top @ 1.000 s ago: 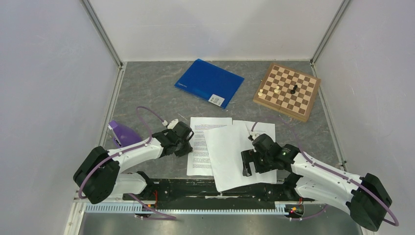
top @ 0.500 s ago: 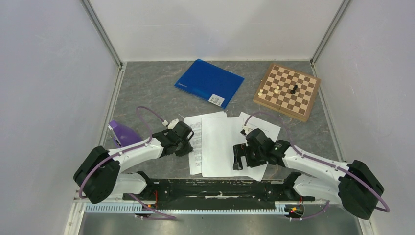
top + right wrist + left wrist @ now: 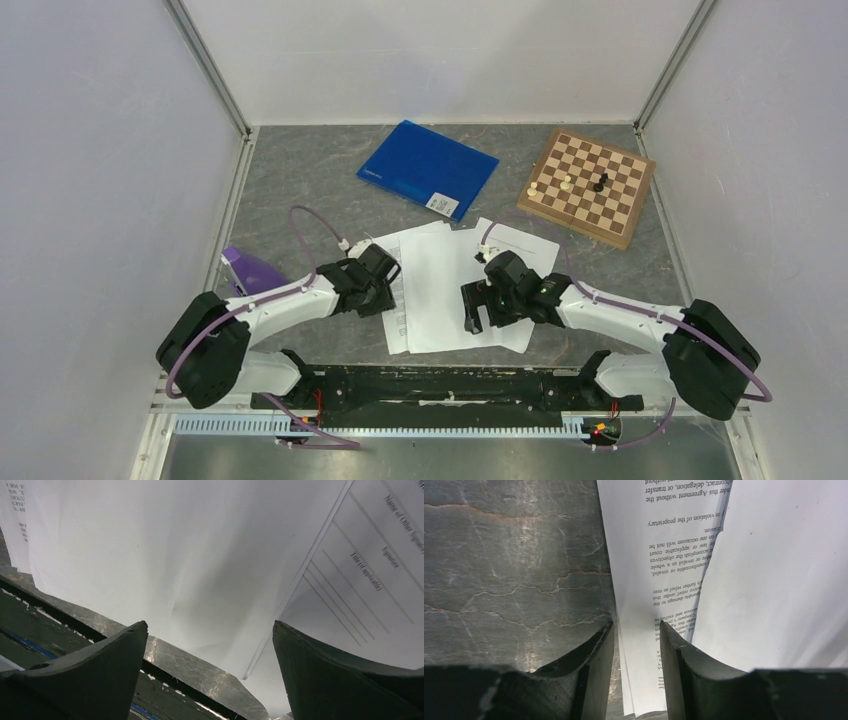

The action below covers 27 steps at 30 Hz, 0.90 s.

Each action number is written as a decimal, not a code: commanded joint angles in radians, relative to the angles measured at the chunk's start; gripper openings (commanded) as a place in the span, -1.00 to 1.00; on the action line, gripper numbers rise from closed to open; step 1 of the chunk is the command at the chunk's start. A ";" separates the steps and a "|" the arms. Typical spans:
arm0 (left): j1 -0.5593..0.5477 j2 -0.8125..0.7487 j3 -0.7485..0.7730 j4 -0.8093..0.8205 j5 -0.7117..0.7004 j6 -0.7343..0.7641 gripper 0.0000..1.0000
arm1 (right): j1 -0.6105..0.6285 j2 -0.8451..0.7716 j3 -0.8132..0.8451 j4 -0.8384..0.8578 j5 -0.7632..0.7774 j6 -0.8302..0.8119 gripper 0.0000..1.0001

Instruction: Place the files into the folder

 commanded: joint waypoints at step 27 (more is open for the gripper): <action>0.271 0.286 0.203 0.028 -0.024 0.149 -0.95 | -0.123 0.289 0.198 0.254 0.148 -0.123 0.97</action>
